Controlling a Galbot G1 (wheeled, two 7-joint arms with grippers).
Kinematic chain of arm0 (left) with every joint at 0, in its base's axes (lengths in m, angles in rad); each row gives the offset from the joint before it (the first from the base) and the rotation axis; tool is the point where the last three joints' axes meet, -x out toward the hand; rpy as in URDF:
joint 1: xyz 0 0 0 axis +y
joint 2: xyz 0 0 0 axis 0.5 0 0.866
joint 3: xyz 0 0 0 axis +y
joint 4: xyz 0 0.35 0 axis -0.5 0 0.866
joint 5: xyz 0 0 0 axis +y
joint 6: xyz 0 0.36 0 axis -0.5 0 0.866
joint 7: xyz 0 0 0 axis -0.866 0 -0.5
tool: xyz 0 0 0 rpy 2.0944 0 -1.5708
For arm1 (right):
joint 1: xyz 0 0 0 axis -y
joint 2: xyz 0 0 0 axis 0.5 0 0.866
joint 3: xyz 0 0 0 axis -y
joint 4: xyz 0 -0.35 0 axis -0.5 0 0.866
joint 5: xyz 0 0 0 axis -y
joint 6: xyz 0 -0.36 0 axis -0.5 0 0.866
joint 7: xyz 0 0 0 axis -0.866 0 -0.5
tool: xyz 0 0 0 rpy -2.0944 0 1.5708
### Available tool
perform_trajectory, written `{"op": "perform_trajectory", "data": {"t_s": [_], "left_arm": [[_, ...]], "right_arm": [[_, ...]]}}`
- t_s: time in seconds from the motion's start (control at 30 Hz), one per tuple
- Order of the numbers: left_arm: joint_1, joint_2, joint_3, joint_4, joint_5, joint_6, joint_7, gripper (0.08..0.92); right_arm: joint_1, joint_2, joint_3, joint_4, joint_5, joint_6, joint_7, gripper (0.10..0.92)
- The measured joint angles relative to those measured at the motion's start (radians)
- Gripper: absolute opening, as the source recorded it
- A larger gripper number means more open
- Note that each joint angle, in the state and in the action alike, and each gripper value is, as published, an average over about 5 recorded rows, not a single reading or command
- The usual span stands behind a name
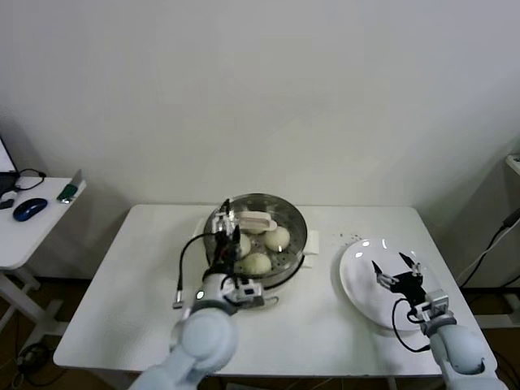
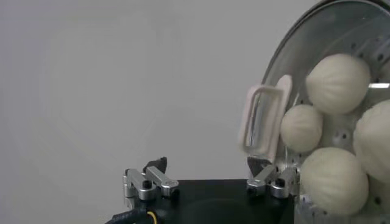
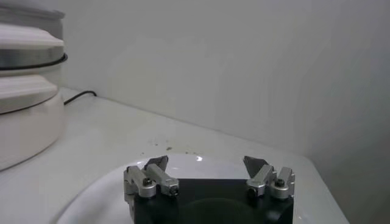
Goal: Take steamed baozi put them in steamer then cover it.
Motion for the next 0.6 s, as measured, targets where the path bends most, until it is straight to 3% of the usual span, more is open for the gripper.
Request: {"op": "perform_trajectory", "data": {"t_s": [0.4,0.6], "left_arm": [[0.226,0.020,-0.374,-0.086,-0.579,-0.015,-0.191,0.823],[0.340,-0.018,-0.575,-0.044,-0.921,-0.180,-0.237,0.823]], "right_arm": [[-0.011,0.003,0.006,0.020,0.003,0.011,-0.002,0.823],[-0.017,0.013,0.007,0.028,0.006,0.033,0.000,0.823]]}}
